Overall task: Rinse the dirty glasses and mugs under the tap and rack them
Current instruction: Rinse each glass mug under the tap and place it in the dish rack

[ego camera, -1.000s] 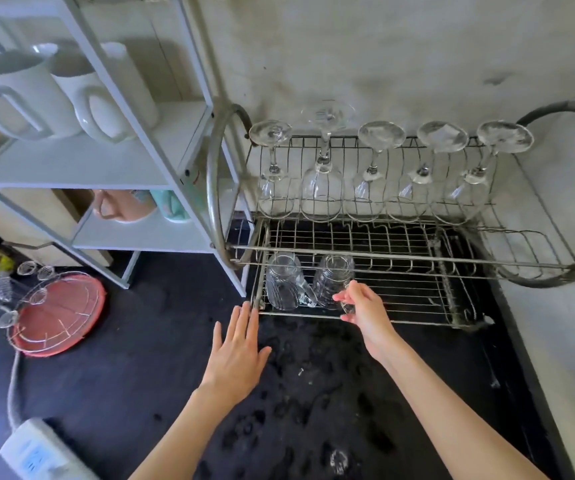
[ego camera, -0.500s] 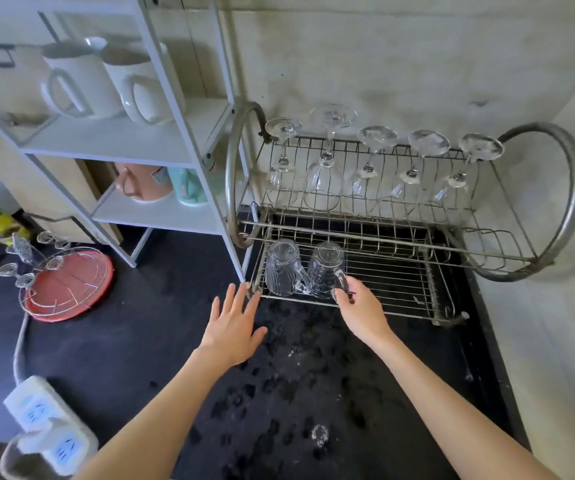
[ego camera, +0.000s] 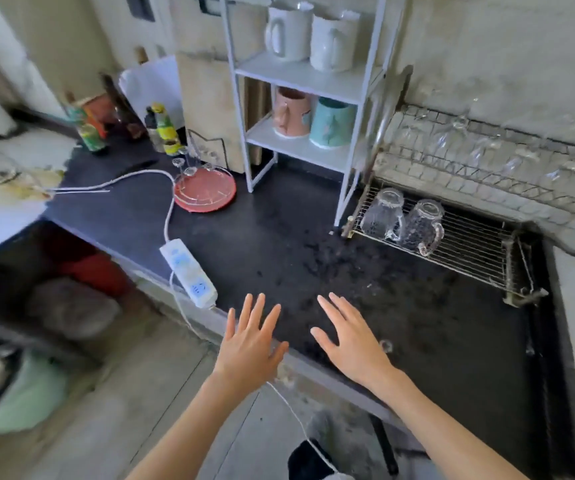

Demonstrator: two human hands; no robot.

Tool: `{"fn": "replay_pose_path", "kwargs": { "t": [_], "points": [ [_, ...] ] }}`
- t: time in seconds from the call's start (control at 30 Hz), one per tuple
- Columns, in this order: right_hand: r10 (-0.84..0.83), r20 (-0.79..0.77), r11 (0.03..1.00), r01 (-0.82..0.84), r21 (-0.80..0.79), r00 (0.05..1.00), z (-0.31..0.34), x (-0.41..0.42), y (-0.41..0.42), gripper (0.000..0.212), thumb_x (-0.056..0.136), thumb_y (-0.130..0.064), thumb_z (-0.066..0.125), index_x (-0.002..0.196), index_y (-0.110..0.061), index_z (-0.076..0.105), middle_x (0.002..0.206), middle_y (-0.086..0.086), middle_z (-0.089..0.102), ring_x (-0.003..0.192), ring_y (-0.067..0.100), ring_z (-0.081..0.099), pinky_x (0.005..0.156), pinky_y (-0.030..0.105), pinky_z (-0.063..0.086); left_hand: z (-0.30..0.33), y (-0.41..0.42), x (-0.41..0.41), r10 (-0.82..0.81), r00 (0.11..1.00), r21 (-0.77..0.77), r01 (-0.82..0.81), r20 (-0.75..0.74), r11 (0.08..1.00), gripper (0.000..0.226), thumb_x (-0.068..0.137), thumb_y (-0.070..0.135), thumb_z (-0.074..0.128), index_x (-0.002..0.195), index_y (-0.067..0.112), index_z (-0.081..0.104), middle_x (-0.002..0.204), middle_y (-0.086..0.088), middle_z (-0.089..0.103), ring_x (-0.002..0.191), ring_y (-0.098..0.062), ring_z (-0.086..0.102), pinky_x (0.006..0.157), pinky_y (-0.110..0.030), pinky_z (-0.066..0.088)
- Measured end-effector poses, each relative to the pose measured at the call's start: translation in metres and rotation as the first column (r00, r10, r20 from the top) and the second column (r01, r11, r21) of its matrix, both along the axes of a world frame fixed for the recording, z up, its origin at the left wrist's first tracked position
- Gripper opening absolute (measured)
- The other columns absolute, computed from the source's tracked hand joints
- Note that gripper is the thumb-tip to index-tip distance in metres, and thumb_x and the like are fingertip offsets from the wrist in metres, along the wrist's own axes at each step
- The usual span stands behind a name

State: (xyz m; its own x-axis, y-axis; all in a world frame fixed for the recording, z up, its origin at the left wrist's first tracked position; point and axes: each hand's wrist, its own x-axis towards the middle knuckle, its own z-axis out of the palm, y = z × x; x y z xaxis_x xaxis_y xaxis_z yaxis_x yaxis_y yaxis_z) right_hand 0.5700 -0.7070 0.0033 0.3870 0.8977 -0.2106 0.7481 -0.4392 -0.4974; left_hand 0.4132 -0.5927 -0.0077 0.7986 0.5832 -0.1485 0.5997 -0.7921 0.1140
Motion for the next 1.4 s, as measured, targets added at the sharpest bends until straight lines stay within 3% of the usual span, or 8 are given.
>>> {"fn": "replay_pose_path", "kwargs": {
  "t": [0.07, 0.17, 0.3, 0.6, 0.8, 0.9, 1.07, 1.4],
  "points": [
    [0.109, 0.0, 0.994, -0.109, 0.003, 0.994, -0.002, -0.043, 0.006, 0.06, 0.098, -0.044, 0.036, 0.15, -0.026, 0.012, 0.158, -0.005, 0.004, 0.146, 0.013, 0.0, 0.118, 0.031, 0.008, 0.001, -0.008, -0.053, 0.084, 0.995, 0.014, -0.085, 0.051, 0.996, 0.056, 0.076, 0.045, 0.063, 0.122, 0.014, 0.06, 0.129, -0.018, 0.056, 0.12, -0.04, 0.05, 0.087, -0.058, 0.045],
    [0.253, 0.01, 0.967, -0.253, -0.008, 0.967, -0.003, -0.1, 0.022, 0.059, 0.098, -0.044, 0.035, 0.15, -0.026, 0.013, 0.158, -0.005, 0.005, 0.145, 0.013, 0.0, 0.118, 0.034, 0.008, 0.007, -0.019, -0.125, 0.253, 0.962, -0.072, -0.247, 0.106, 0.966, 0.055, 0.085, 0.042, 0.056, 0.132, 0.014, 0.05, 0.141, -0.016, 0.045, 0.131, -0.042, 0.037, 0.099, -0.061, 0.034],
    [0.423, -0.032, 0.906, -0.422, 0.039, 0.906, 0.0, -0.173, 0.053, 0.059, 0.097, -0.044, 0.038, 0.149, -0.028, 0.014, 0.158, -0.003, 0.009, 0.145, 0.013, 0.005, 0.116, 0.028, 0.004, 0.008, -0.03, -0.211, 0.468, 0.881, -0.075, -0.463, 0.074, 0.883, 0.056, 0.083, 0.048, 0.037, 0.127, 0.016, 0.05, 0.131, -0.013, 0.055, 0.123, -0.039, 0.049, 0.089, -0.058, 0.045],
    [0.734, -0.053, 0.678, -0.724, 0.126, 0.677, 0.008, -0.296, 0.163, 0.059, 0.096, -0.044, 0.04, 0.148, -0.031, 0.016, 0.158, -0.007, 0.009, 0.145, 0.009, 0.002, 0.117, 0.031, -0.001, 0.018, -0.003, -0.334, 0.771, 0.626, -0.012, -0.775, 0.115, 0.632, 0.056, 0.087, 0.047, 0.035, 0.131, 0.014, 0.046, 0.136, -0.016, 0.05, 0.127, -0.041, 0.043, 0.092, -0.058, 0.041],
    [0.793, -0.023, 0.604, -0.781, 0.157, 0.609, 0.021, -0.324, 0.276, 0.059, 0.096, -0.043, 0.042, 0.148, -0.028, 0.018, 0.158, -0.004, 0.01, 0.145, 0.01, 0.002, 0.118, 0.033, 0.0, 0.028, 0.09, -0.355, 0.841, 0.53, -0.037, -0.843, 0.112, 0.536, 0.065, 0.091, 0.054, 0.022, 0.135, 0.014, 0.046, 0.144, -0.016, 0.041, 0.135, -0.04, 0.031, 0.1, -0.06, 0.032],
    [0.81, -0.001, 0.576, -0.795, 0.191, 0.586, 0.042, -0.332, 0.339, 0.059, 0.096, -0.044, 0.041, 0.148, -0.028, 0.018, 0.158, -0.004, 0.011, 0.145, 0.011, 0.003, 0.119, 0.036, 0.005, 0.045, 0.152, -0.354, 0.847, 0.494, -0.05, -0.857, 0.197, 0.512, 0.077, 0.083, 0.059, 0.011, 0.145, 0.019, 0.028, 0.156, -0.01, 0.016, 0.144, -0.032, 0.003, 0.114, -0.05, 0.009],
    [0.813, 0.048, 0.552, -0.794, 0.256, 0.581, 0.072, -0.346, 0.431, 0.059, 0.096, -0.042, 0.041, 0.148, -0.026, 0.019, 0.157, -0.002, 0.015, 0.145, 0.013, 0.006, 0.119, 0.037, 0.008, 0.072, 0.243, -0.36, 0.833, 0.456, 0.008, -0.878, 0.313, 0.478, 0.061, 0.096, 0.043, 0.037, 0.149, 0.021, 0.016, 0.158, -0.004, 0.002, 0.144, -0.024, -0.01, 0.115, -0.042, -0.002],
    [0.77, 0.054, 0.622, -0.767, 0.155, 0.636, 0.059, -0.358, 0.59, 0.061, 0.097, -0.043, 0.04, 0.149, -0.025, 0.015, 0.157, -0.005, 0.014, 0.144, 0.014, 0.011, 0.117, 0.031, 0.011, 0.054, 0.394, -0.407, 0.858, 0.464, -0.034, -0.876, 0.221, 0.482, 0.065, 0.095, 0.047, 0.036, 0.149, 0.023, 0.009, 0.158, -0.004, -0.003, 0.144, -0.024, -0.013, 0.115, -0.042, -0.004]
  ]
}}
